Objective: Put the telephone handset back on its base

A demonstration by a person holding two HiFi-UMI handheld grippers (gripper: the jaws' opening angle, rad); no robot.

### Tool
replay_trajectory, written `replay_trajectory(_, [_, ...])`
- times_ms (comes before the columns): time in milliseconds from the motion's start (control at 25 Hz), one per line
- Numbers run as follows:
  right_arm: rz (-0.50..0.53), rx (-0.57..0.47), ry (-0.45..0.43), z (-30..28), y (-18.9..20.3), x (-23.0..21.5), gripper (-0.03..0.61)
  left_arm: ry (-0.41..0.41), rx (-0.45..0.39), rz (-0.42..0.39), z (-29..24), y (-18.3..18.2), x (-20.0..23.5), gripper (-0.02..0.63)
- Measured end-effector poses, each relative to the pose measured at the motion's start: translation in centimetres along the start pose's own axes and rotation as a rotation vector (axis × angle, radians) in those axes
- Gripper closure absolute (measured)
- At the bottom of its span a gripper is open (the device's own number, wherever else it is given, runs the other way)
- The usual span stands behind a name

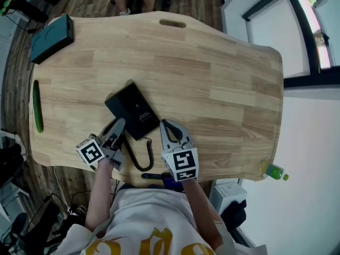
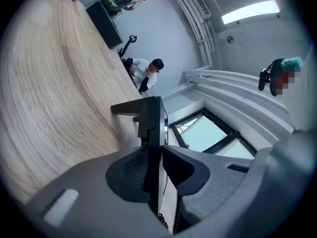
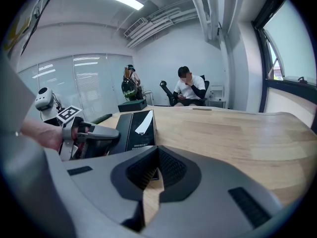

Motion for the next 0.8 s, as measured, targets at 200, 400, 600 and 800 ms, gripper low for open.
replay_trajectory(200, [0.006,-0.013,0.008,0.3,-0.5,0.1,0.574,-0.02,0.002,-0.013,0.0,-0.2,0.0,0.541])
replay_trajectory(400, [0.015,-0.033,0.019,1.0,-1.1,0.4,0.574,-0.057,-0.037,-0.063,0.6,-0.6,0.6,0.526])
replay_trajectory(600, [0.033,-0.061,0.031,2.0,-1.9,0.8,0.574,-0.104,-0.048,-0.162,1.5,-1.1,0.2,0.506])
replay_trajectory(800, [0.054,-0.086,0.045,3.0,-2.4,1.4,0.574,-0.124,-0.087,-0.272,2.6,-1.5,-1.4,0.506])
Point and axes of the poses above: the fingertips, and each gripper's own axes: z backward along the fingers, x to its left, y out of its underside, the point moved 7 cm from there along z, backward along the fingers, and after that the axes turned 9 degrees about -y, right-handed, at the moved point
